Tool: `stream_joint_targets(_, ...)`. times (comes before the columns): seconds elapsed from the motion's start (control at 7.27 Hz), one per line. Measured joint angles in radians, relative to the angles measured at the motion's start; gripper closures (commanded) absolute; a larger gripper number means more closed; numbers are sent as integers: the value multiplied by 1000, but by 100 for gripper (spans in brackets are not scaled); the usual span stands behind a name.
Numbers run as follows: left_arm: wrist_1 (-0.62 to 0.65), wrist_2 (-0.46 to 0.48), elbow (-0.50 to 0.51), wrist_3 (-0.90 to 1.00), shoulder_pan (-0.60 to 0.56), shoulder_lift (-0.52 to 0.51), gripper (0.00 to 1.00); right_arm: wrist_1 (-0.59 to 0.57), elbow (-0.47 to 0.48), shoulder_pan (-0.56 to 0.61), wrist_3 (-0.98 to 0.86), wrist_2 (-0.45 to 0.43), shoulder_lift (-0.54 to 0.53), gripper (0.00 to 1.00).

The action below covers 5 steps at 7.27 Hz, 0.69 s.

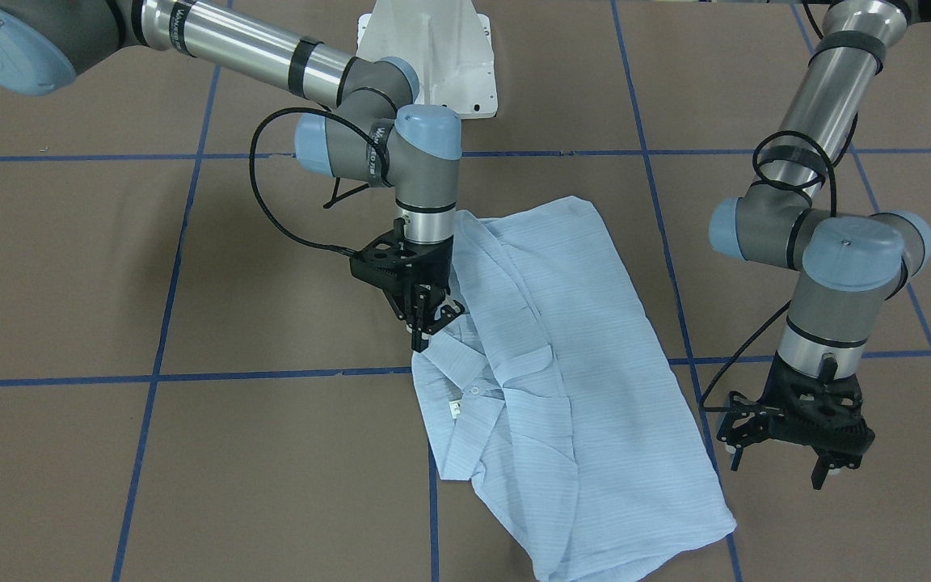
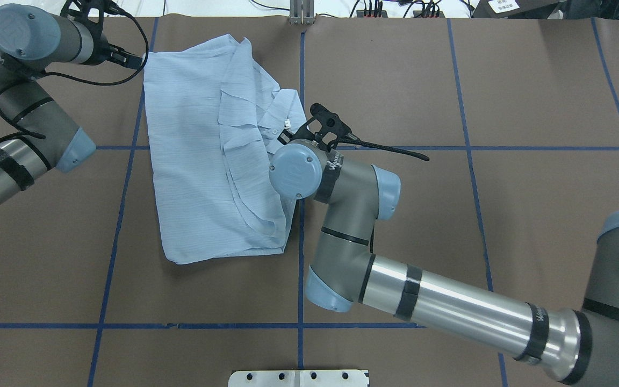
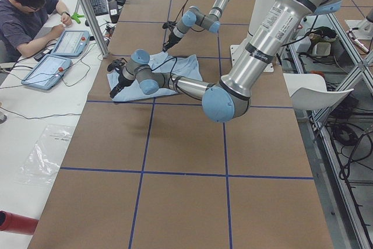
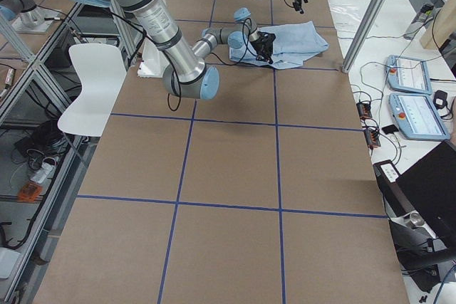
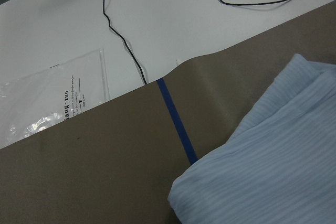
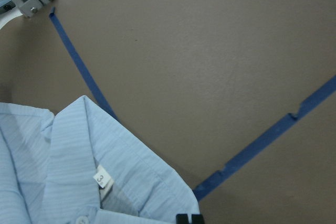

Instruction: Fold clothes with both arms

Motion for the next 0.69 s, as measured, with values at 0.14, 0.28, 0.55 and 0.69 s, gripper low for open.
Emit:
stream_joint_targets(0.14,0,0,-13,0,3,9,0,-25,119,-21,-1,-25,-96,100)
stream_joint_targets(0.28,0,0,-28,0,4,20,0,-37,221,-37,-2,-41,-188,100)
stream_joint_targets(0.55,0,-9,-48,-1,5,35,0,-44,317,-51,-9,-52,-288,0)
stream_joint_targets(0.69,0,-21,-51,-1,5,38,0,-47,329,-51,-35,-53,-302,0)
